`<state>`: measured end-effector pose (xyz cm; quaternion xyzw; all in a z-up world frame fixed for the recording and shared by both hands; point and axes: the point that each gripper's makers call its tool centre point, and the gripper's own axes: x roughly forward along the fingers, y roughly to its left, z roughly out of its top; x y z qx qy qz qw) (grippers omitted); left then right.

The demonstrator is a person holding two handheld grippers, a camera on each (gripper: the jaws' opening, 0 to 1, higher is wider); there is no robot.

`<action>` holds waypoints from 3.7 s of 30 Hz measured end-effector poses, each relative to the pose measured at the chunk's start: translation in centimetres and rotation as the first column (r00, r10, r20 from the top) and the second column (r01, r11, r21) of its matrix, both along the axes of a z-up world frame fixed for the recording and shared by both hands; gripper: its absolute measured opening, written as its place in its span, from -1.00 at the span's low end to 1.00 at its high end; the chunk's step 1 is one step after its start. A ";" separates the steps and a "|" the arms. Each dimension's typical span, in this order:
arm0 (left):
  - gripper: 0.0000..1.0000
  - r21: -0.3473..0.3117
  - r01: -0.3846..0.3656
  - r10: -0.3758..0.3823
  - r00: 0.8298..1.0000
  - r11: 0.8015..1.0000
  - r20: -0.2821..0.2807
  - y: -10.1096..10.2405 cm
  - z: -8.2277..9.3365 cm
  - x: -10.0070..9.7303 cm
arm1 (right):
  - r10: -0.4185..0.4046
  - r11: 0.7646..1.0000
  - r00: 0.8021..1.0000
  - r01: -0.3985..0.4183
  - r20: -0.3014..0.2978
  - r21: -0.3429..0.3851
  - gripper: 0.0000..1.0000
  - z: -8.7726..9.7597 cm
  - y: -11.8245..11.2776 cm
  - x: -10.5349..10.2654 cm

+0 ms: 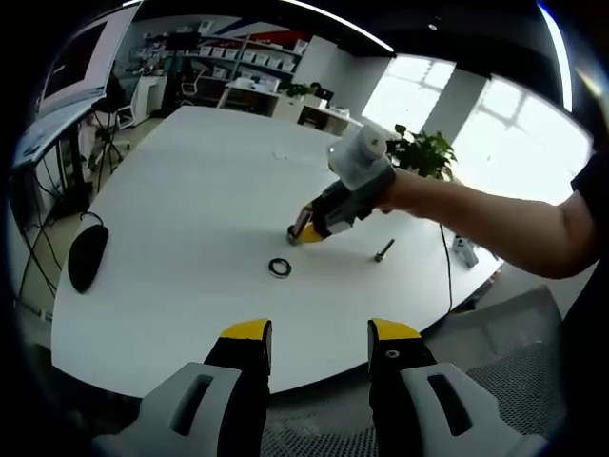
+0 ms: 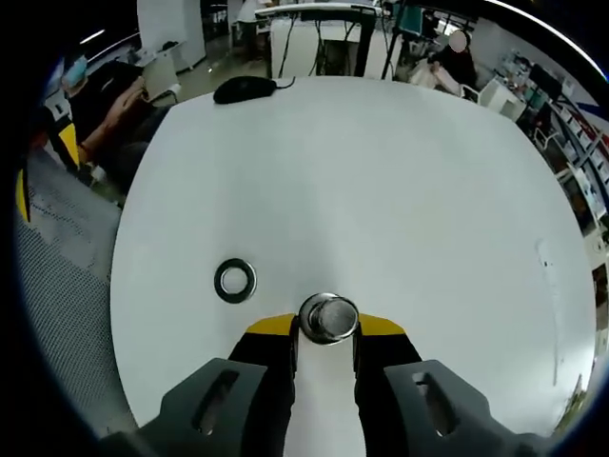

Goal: Place the washer onto the threaded stud by aligning its center hole with the stud, sliding it down to the base, and recovering from edge contact or off-axis alignment until the washer reaches the visible bottom stop.

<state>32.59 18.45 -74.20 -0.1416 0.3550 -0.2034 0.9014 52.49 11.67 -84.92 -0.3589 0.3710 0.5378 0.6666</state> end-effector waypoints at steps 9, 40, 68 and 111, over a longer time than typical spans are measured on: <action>-0.23 0.002 0.002 -0.002 1.000 1.000 -0.003 0.0 0.0 0.0 | -0.038 0.999 0.999 0.038 -0.030 -0.002 -0.51 0.0 -0.2 -0.5; -0.23 -0.001 -0.004 0.004 1.000 1.000 0.004 0.0 0.1 0.1 | -0.094 0.985 0.995 0.086 0.043 0.147 -0.44 7.0 -1.4 -2.6; -0.23 -0.003 -0.009 0.009 1.000 1.000 0.007 0.1 0.1 0.1 | 0.081 0.992 0.995 -0.075 -0.055 0.099 -0.36 2.7 1.5 -6.6; -0.23 -0.004 -0.002 0.002 1.000 1.000 0.010 -0.1 0.2 0.1 | 0.078 0.995 0.994 -0.074 -0.071 0.059 -0.52 -1.5 3.7 -6.9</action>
